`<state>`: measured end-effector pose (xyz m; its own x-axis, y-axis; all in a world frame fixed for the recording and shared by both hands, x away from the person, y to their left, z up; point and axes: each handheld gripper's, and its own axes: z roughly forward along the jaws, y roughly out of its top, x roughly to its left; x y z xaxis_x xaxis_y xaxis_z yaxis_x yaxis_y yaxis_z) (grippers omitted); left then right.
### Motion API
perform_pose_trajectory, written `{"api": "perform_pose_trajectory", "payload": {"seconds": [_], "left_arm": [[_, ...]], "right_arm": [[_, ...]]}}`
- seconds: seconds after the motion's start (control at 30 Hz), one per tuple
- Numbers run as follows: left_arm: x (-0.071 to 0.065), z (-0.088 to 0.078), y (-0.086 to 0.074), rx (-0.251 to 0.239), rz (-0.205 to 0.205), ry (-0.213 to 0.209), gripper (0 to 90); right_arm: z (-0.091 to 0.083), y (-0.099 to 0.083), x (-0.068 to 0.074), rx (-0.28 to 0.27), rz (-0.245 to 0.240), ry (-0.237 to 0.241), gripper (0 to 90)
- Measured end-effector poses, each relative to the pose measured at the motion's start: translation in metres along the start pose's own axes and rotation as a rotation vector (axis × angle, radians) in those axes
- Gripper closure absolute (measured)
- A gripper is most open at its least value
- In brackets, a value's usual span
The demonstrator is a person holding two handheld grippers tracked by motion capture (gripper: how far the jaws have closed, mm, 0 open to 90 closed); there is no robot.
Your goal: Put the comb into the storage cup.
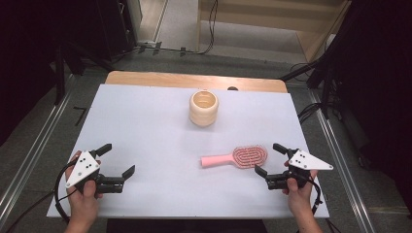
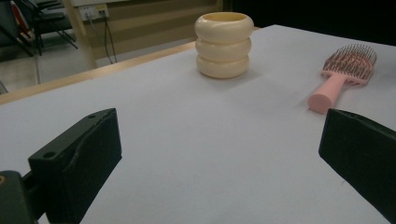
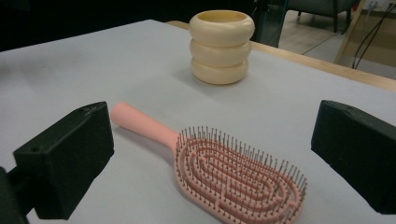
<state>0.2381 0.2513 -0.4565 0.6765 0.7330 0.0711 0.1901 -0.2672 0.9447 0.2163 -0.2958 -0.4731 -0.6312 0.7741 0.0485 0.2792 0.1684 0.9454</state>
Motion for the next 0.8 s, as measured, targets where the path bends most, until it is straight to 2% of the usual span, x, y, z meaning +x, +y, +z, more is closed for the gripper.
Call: {"api": "perform_pose_trajectory", "payload": {"seconds": [0.47, 0.8], "left_arm": [[-0.008, 0.022, 0.032, 0.019, 0.032, -0.065, 0.0], [-0.018, 0.047, 0.047, 0.074, 0.056, -0.123, 0.0]], "right_arm": [[-0.023, -0.021, -0.014, 0.003, 0.033, -0.042, 0.0], [-0.029, -0.026, -0.023, -0.012, 0.054, -0.048, 0.0]]}}
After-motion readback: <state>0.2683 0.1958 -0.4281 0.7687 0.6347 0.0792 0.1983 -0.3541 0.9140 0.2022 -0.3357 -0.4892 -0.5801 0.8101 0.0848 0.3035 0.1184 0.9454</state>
